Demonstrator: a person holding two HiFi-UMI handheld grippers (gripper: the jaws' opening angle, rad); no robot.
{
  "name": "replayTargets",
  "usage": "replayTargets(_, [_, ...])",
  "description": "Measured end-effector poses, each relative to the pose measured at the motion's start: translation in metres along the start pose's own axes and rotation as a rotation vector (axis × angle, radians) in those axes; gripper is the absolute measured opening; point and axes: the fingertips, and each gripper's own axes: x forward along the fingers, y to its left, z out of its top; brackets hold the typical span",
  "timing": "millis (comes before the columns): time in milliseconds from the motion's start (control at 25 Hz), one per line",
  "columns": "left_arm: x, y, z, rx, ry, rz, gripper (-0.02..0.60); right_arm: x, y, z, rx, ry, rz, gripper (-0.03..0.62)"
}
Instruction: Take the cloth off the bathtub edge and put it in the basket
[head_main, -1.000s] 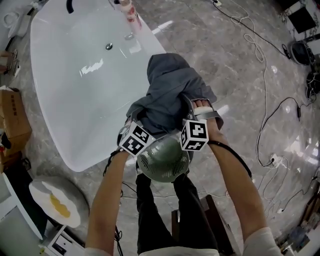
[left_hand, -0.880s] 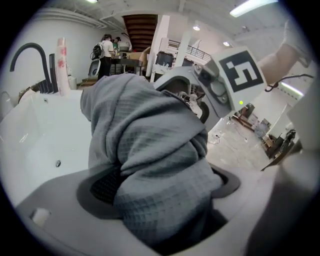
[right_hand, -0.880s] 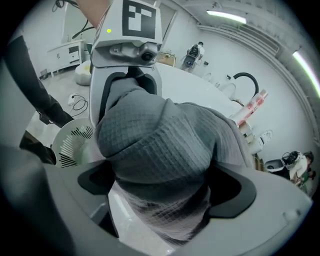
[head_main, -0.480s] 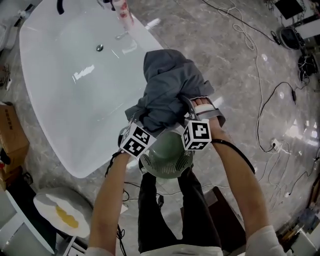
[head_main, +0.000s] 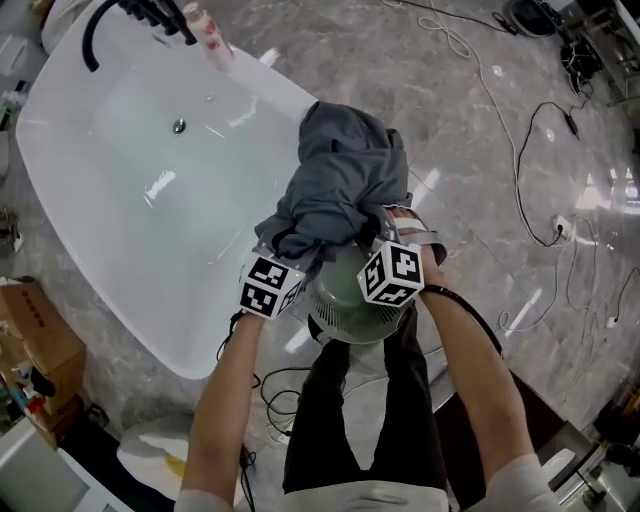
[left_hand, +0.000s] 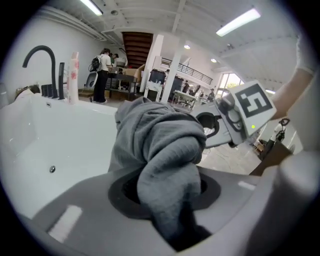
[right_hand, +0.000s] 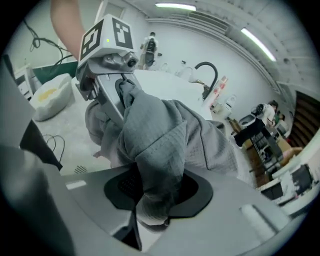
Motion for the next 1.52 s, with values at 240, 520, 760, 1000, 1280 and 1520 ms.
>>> replayTargets(240, [-0.041,-0.002,-0.017,-0.026,0.003,0.003,0.179,-0.013,0.041,0.026,0.207,-0.058,-0.023,0.111])
replayTargets(520, [-0.056,-0.03,-0.005,-0.061,-0.153,0.073,0.175,-0.045,0.067,0.022,0.415,-0.178,-0.072,0.107])
replayTargets(760, [-0.046,-0.06,-0.008,-0.054,-0.207,0.05,0.175,-0.061,0.089,-0.002,0.573,-0.219,-0.09,0.106])
replayTargets(1000, [-0.031,-0.114,-0.038,-0.019,-0.161,-0.025,0.173,-0.087,0.136,-0.043,0.702,-0.202,-0.048,0.106])
replayTargets(1280, [-0.015,-0.164,-0.103,-0.122,-0.074,-0.074,0.17,-0.095,0.203,-0.089,0.795,-0.138,0.027,0.106])
replayTargets(1520, [-0.007,-0.207,-0.151,-0.161,0.018,-0.126,0.169,-0.108,0.255,-0.122,0.876,-0.084,0.073,0.106])
